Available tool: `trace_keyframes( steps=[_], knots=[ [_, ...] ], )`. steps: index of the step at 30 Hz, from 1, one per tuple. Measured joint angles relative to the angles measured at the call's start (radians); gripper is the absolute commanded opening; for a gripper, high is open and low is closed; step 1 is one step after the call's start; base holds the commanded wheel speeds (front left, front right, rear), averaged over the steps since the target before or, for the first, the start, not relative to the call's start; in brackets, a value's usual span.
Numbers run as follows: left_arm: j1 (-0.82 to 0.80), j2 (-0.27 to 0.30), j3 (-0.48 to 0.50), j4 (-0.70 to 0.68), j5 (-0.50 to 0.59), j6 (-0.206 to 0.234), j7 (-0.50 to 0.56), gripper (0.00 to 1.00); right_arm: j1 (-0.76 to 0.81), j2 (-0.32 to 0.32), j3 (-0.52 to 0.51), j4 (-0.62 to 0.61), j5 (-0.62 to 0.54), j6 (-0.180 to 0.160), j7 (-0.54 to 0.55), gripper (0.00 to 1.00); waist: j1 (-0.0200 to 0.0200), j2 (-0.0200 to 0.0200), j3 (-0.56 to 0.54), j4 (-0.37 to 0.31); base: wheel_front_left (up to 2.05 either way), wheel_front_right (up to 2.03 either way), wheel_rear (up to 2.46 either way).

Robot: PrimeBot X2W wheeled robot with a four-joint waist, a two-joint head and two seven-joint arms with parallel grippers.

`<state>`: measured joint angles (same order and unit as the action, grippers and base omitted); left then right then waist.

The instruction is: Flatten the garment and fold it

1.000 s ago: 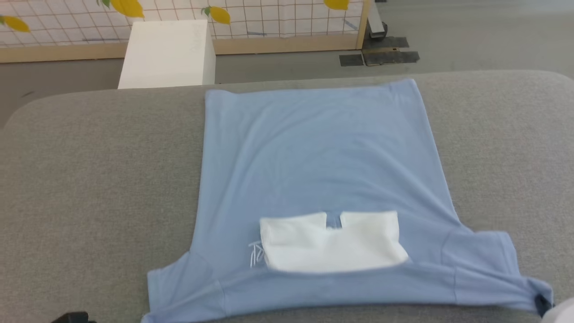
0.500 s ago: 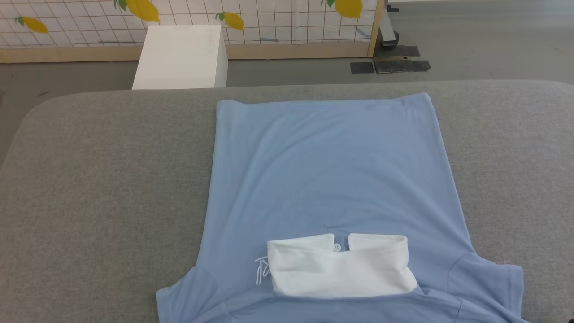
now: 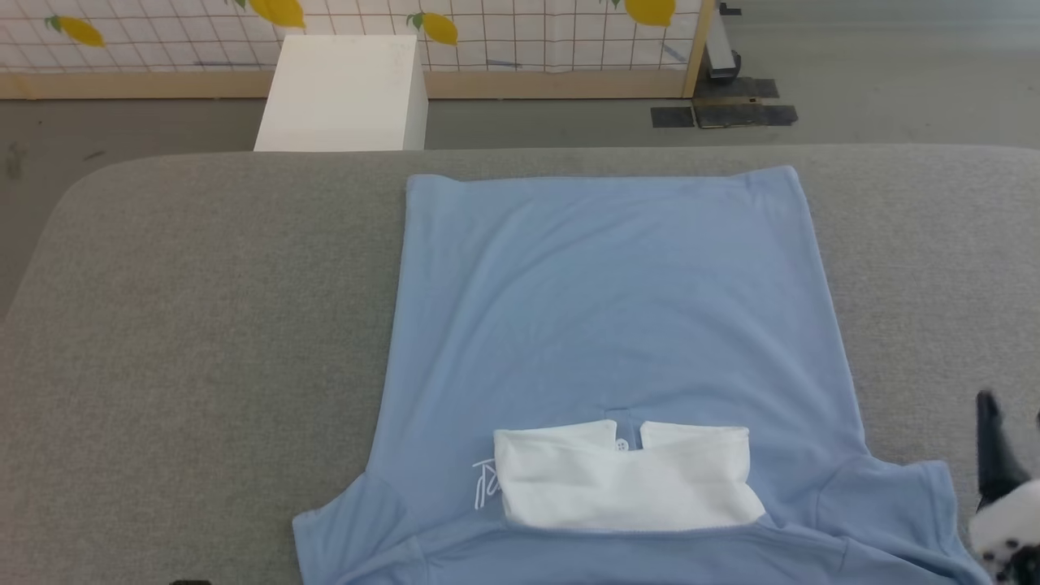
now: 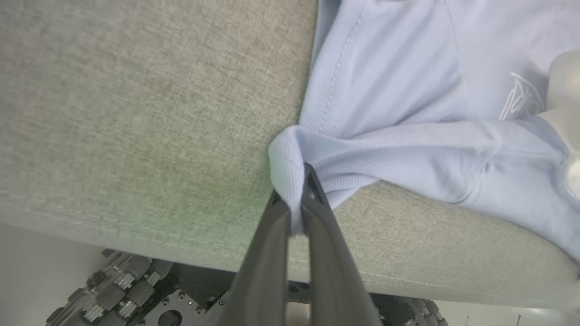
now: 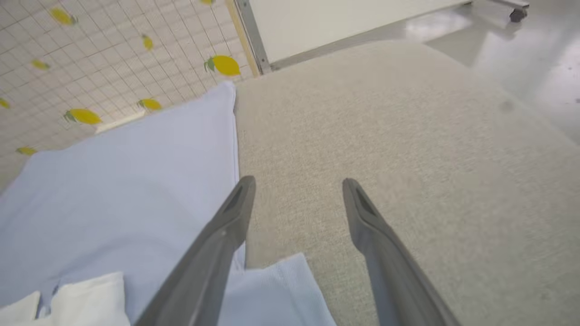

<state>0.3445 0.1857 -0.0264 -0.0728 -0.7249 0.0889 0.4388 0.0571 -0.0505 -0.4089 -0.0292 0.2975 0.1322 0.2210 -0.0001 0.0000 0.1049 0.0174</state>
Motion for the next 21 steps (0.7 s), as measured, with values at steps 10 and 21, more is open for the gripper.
trace_keyframes(
  steps=[10, 21],
  knots=[
    [-0.052, -0.008, -0.031, -0.021, 0.011, -0.009, -0.01, 0.0, -0.344, -0.085, 0.081, 0.127, -0.025, 0.0, -0.165, 1.0, 0.0, 0.0, 0.074, 0.033, 0.0, 0.0, 0.0],
    [-0.186, -0.022, -0.075, -0.065, 0.033, -0.035, -0.045, 0.0, -0.776, -0.304, 0.195, 0.49, -0.026, 0.0, 0.061, 1.0, 0.0002, 0.0, 0.234, 0.091, 0.0, 0.0, 0.0]
  ],
)
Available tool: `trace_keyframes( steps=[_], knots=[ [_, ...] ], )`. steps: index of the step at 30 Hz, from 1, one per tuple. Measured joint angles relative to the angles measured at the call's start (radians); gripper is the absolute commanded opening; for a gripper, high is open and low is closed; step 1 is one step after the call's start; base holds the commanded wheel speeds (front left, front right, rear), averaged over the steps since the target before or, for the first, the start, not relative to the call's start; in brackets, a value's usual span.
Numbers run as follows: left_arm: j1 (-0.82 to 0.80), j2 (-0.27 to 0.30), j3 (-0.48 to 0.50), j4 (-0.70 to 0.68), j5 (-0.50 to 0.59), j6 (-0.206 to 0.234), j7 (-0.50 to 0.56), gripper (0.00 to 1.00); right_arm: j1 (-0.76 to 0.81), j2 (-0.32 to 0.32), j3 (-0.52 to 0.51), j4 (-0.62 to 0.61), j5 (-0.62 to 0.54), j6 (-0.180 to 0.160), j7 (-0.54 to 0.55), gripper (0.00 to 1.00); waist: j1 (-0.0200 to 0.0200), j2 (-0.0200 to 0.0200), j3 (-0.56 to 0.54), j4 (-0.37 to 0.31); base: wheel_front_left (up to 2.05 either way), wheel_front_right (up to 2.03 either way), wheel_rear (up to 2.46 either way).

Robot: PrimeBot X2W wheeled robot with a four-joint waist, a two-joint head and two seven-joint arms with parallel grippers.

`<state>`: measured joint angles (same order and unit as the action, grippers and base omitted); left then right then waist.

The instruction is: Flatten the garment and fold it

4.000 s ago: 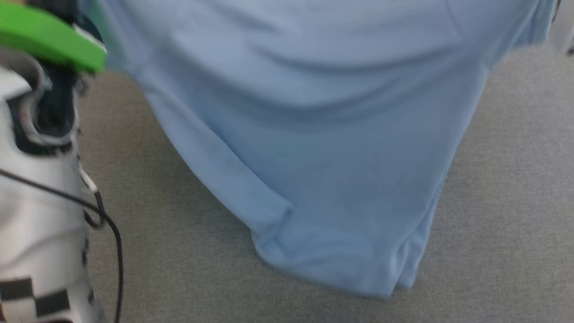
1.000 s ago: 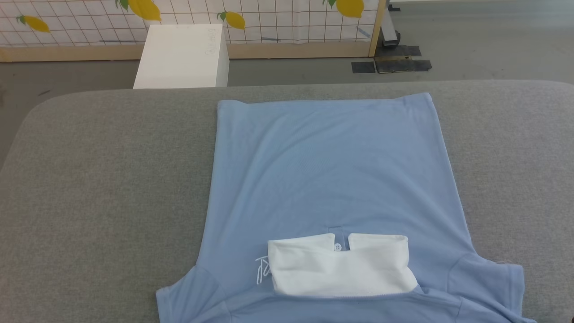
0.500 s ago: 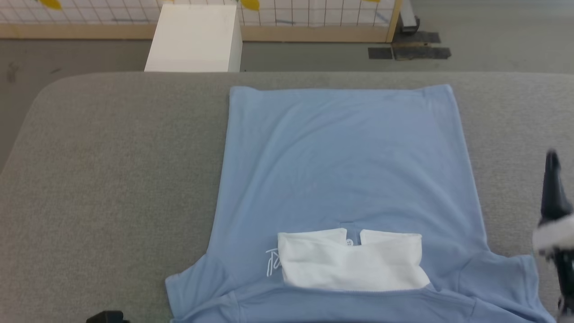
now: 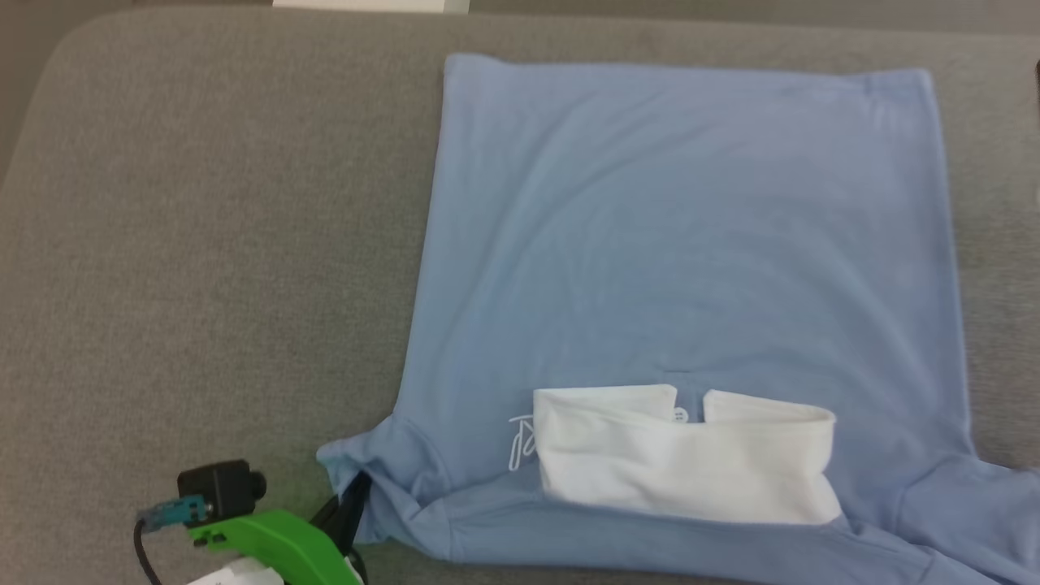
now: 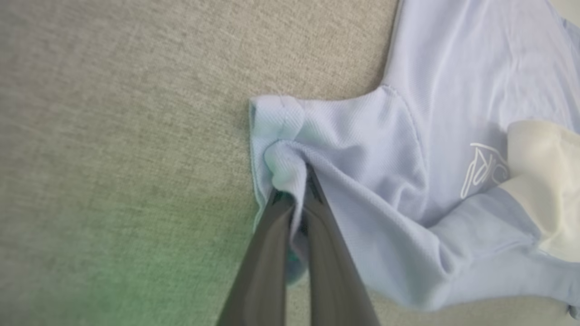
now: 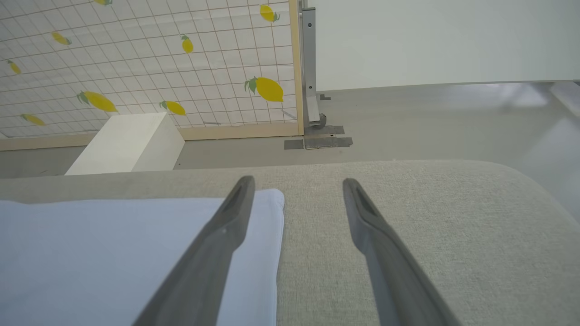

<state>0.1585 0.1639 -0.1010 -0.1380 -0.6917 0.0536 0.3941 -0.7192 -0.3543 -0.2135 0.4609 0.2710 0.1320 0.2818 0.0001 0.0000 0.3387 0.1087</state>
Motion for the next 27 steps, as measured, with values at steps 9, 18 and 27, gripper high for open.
trace_keyframes(
  steps=[9, 18, 27],
  knots=[
    [-0.067, -0.027, -0.041, -0.036, 0.022, -0.033, -0.044, 0.0, -0.223, -0.083, 0.023, 0.119, -0.034, 0.0, 0.278, 1.0, 0.0, 0.0001, 0.154, 0.074, 0.0, 0.0, 0.0],
    [-0.097, -0.05, -0.079, -0.056, 0.021, -0.071, -0.09, 0.0, -0.292, -0.109, -0.017, 0.113, -0.117, 0.0, 0.57, 0.89, 0.0, 0.0, 0.261, 0.163, 0.0, 0.0, 0.0],
    [-0.114, -0.063, -0.1, -0.048, 0.021, -0.081, -0.105, 0.0, -0.246, -0.092, -0.053, -0.038, -0.166, 0.0, 0.617, 0.0, 0.0, 0.0, 0.286, 0.198, 0.0, 0.0, 0.0]
  ],
)
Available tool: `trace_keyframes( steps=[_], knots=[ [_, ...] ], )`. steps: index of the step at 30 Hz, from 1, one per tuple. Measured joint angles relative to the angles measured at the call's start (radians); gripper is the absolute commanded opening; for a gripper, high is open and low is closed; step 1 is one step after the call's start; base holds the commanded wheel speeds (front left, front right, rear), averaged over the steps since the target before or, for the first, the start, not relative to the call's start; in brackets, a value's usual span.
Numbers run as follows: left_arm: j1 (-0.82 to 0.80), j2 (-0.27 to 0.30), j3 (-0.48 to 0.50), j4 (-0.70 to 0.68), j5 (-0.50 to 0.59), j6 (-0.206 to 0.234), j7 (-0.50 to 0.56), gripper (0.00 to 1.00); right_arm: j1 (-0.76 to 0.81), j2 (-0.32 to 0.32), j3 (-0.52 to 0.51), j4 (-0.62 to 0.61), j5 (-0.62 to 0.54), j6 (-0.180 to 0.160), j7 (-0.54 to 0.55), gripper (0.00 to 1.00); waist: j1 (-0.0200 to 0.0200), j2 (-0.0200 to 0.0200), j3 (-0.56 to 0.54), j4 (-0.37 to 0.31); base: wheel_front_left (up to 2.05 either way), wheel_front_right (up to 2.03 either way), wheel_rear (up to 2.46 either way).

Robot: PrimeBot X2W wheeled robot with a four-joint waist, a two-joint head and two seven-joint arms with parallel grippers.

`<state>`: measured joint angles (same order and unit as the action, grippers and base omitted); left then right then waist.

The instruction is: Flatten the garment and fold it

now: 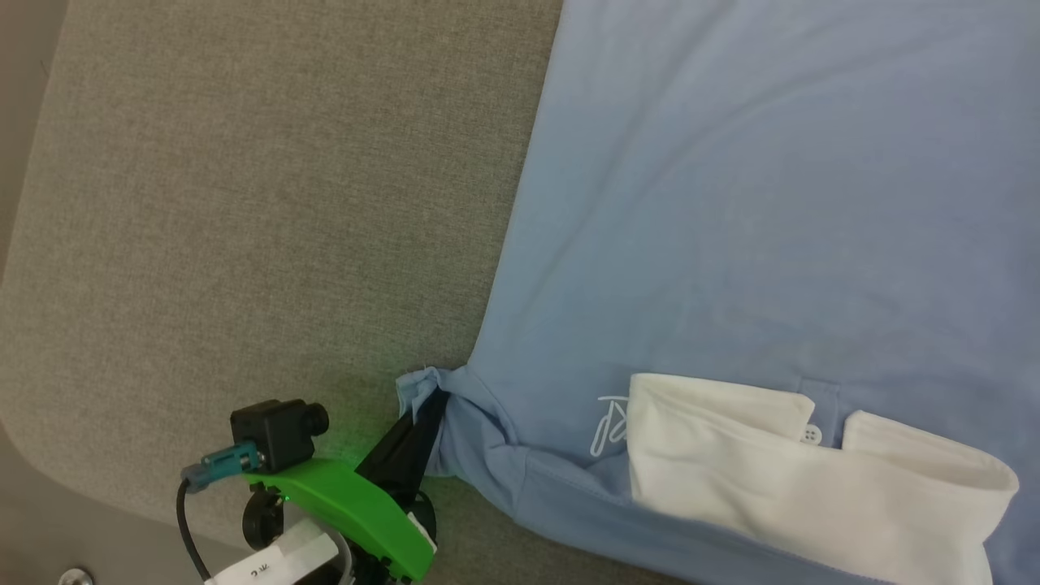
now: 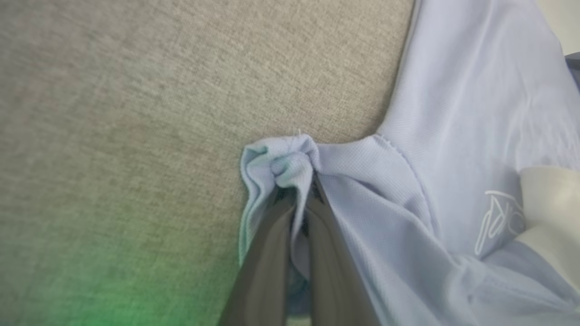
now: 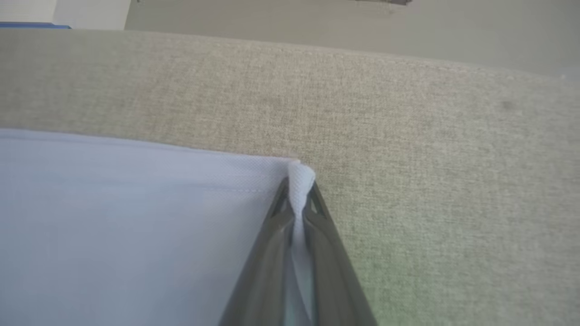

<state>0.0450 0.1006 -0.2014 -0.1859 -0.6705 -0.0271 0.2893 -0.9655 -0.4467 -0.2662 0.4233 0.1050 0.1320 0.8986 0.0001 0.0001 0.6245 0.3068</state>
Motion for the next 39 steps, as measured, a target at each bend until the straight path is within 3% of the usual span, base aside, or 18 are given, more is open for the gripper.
trace_keyframes(
  steps=[4, 12, 18, 22, 26, 33, 39],
  knots=[
    [-0.003, 0.001, 0.003, 0.02, 0.0, 0.0, -0.001, 0.0, 0.121, 0.011, 0.012, -0.06, 0.023, 0.0, -0.206, 0.0, 0.0001, 0.0, -0.027, -0.007, 0.0, 0.0, 0.0],
    [0.027, 0.033, 0.03, 0.054, 0.001, 0.026, 0.018, 0.0, 0.424, 0.063, 0.029, -0.147, 0.09, 0.001, -0.755, 0.0, 0.0001, 0.0, -0.141, -0.048, 0.0, 0.0, 0.0],
    [0.115, 0.077, 0.063, 0.047, 0.001, 0.073, 0.056, 0.0, 0.675, 0.128, -0.018, -0.184, 0.096, 0.0, -0.918, 0.0, 0.0, 0.0, -0.252, -0.1, 0.0, 0.0, 0.0],
    [0.162, 0.097, 0.071, 0.038, 0.0, 0.086, 0.081, 0.0, 0.81, 0.183, -0.078, -0.23, 0.074, 0.0, -0.907, 0.0, -0.0001, 0.0, -0.317, -0.148, 0.0, 0.0, 0.0],
    [0.188, 0.103, 0.074, 0.023, 0.0, 0.099, 0.097, 0.0, 0.913, 0.243, -0.147, -0.285, 0.056, 0.001, -0.824, 0.0, -0.0001, 0.0, -0.366, -0.203, 0.0, 0.0, 0.0],
    [0.205, 0.105, 0.065, 0.014, 0.0, 0.1, 0.107, 0.0, 1.043, 0.336, -0.26, -0.302, 0.052, 0.001, -0.486, 0.0, -0.0001, 0.0, -0.427, -0.281, 0.0, 0.0, 0.0],
    [0.205, 0.105, 0.059, 0.012, -0.001, 0.1, 0.107, 0.0, 1.062, 0.365, -0.263, -0.312, 0.075, 0.001, -0.238, 0.0, -0.0001, 0.0, -0.458, -0.309, 0.0, 0.0, 0.0]
  ],
)
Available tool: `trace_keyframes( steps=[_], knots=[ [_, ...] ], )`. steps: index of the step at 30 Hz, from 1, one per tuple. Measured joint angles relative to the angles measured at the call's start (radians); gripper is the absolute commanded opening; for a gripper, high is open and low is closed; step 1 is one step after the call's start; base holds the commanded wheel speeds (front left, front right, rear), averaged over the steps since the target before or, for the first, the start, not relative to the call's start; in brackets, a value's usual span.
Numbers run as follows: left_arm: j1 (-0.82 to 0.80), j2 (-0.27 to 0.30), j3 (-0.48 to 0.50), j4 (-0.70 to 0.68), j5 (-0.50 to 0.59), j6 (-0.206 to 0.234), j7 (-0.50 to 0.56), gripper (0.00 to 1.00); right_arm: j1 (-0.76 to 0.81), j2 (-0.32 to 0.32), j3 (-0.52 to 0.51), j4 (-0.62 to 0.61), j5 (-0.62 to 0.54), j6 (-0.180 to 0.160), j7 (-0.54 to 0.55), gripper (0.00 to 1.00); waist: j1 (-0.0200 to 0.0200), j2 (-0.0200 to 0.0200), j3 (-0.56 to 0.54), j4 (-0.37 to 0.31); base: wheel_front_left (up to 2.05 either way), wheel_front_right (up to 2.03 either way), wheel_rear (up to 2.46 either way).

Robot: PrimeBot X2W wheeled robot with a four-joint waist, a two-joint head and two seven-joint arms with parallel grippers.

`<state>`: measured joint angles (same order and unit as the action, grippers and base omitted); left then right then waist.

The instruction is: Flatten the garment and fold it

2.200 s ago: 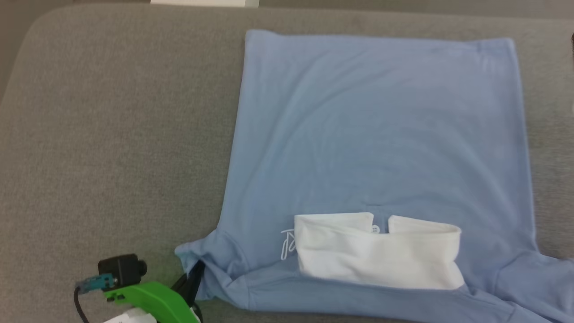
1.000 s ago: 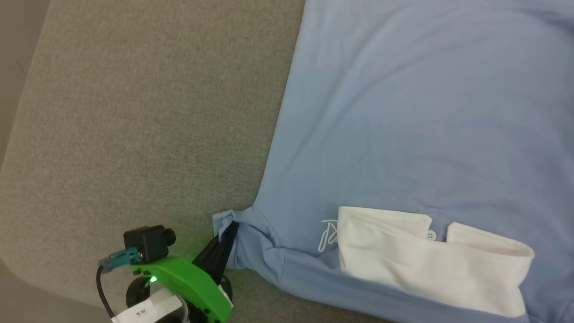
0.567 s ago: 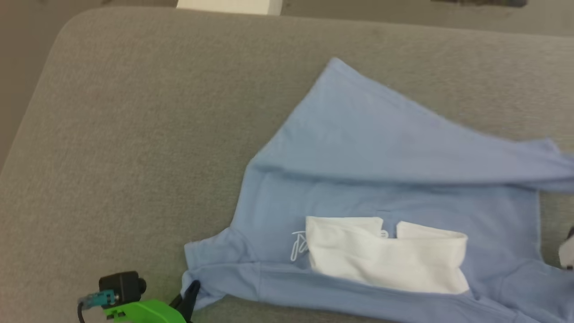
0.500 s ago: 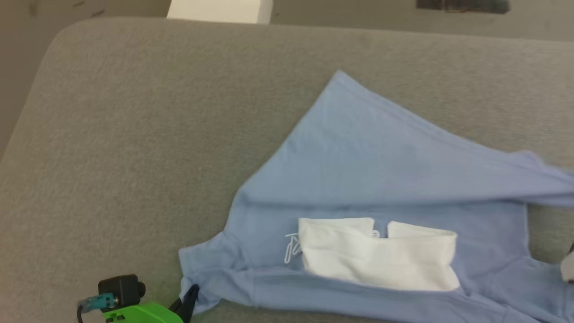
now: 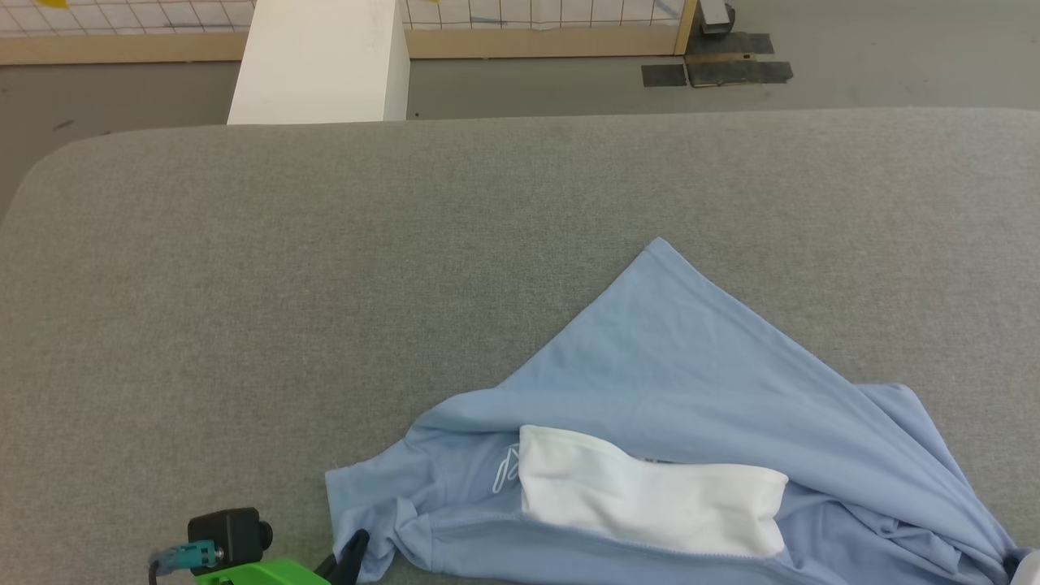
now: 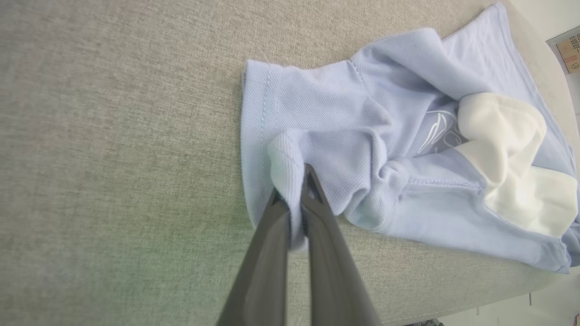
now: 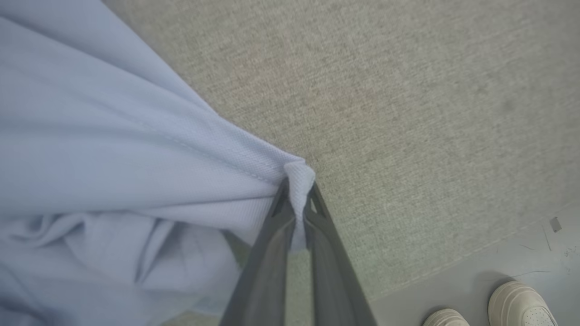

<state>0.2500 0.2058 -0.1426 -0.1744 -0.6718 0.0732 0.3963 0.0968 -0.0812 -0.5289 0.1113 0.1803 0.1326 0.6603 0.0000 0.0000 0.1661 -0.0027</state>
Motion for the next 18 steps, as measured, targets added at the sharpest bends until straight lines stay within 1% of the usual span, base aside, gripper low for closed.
trace_keyframes(
  steps=[1, 2, 3, 4, 7, 9, 11, 14, 15, 17, 18],
  knots=[
    [-0.001, 0.0, -0.002, 0.0, 0.0, 0.0, 0.0, 0.0, 0.0, 0.0, 0.012, -0.009, 0.012, 0.0, 0.045, 0.0, 0.0, 0.0, -0.002, -0.001, 0.0, 0.0, 0.0],
    [-0.001, 0.0, -0.002, 0.0, 0.0, 0.0, 0.0, 0.0, -0.002, -0.003, 0.019, -0.019, 0.012, -0.001, 0.055, 0.41, 0.0, 0.0, -0.001, 0.0, 0.0, 0.0, 0.0],
    [-0.001, 0.0, -0.004, 0.0, 0.0, 0.0, 0.0, 0.0, -0.004, -0.01, 0.029, -0.029, 0.011, -0.001, 0.058, 0.47, 0.0, 0.0, 0.0, 0.002, 0.0, 0.0, 0.0],
    [-0.001, 0.0, -0.005, 0.0, -0.001, 0.0, 0.0, 0.0, -0.006, -0.018, 0.039, -0.039, 0.011, -0.001, 0.056, 1.0, 0.0, 0.0, 0.0, 0.004, 0.0, 0.0, 0.0],
    [-0.003, 0.0, -0.008, 0.0, -0.003, 0.0, 0.003, 0.0, -0.051, -0.044, 0.075, -0.063, 0.023, -0.001, 0.012, 1.0, 0.0, 0.0, 0.0, 0.012, 0.0, 0.0, 0.0],
    [-0.005, 0.0, -0.011, 0.0, -0.003, 0.0, 0.005, 0.0, -0.089, -0.077, 0.123, -0.074, 0.03, -0.001, -0.034, 1.0, 0.0, 0.0, 0.0, 0.02, 0.0, 0.0, 0.0],
    [-0.005, 0.0, -0.015, 0.0, -0.003, 0.0, 0.007, 0.0, -0.136, -0.112, 0.171, -0.081, 0.034, -0.001, -0.106, 1.0, 0.0, 0.0, 0.001, 0.03, 0.0, 0.0, 0.0],
    [-0.009, -0.001, -0.023, 0.0, -0.005, -0.001, 0.007, 0.0, -0.23, -0.163, 0.278, -0.076, 0.056, -0.001, -0.263, 1.0, 0.0, 0.0, 0.005, 0.049, 0.0, 0.0, 0.0],
    [-0.011, -0.002, -0.025, 0.0, -0.006, -0.002, 0.007, 0.0, -0.258, -0.17, 0.305, -0.069, 0.069, -0.001, -0.309, 1.0, 0.0, 0.0, 0.007, 0.054, 0.0, 0.0, 0.0],
    [-0.019, -0.002, -0.028, 0.002, -0.006, -0.003, 0.007, 0.0, -0.324, -0.187, 0.391, -0.038, 0.09, -0.001, -0.415, 1.0, 0.0, 0.0, 0.013, 0.067, 0.0, 0.0, 0.0],
    [-0.022, -0.002, -0.03, 0.003, -0.006, -0.003, 0.007, 0.0, -0.347, -0.195, 0.427, -0.021, 0.099, -0.001, -0.447, 1.0, 0.0, 0.0, 0.016, 0.072, 0.0, 0.0, 0.0]
  ],
)
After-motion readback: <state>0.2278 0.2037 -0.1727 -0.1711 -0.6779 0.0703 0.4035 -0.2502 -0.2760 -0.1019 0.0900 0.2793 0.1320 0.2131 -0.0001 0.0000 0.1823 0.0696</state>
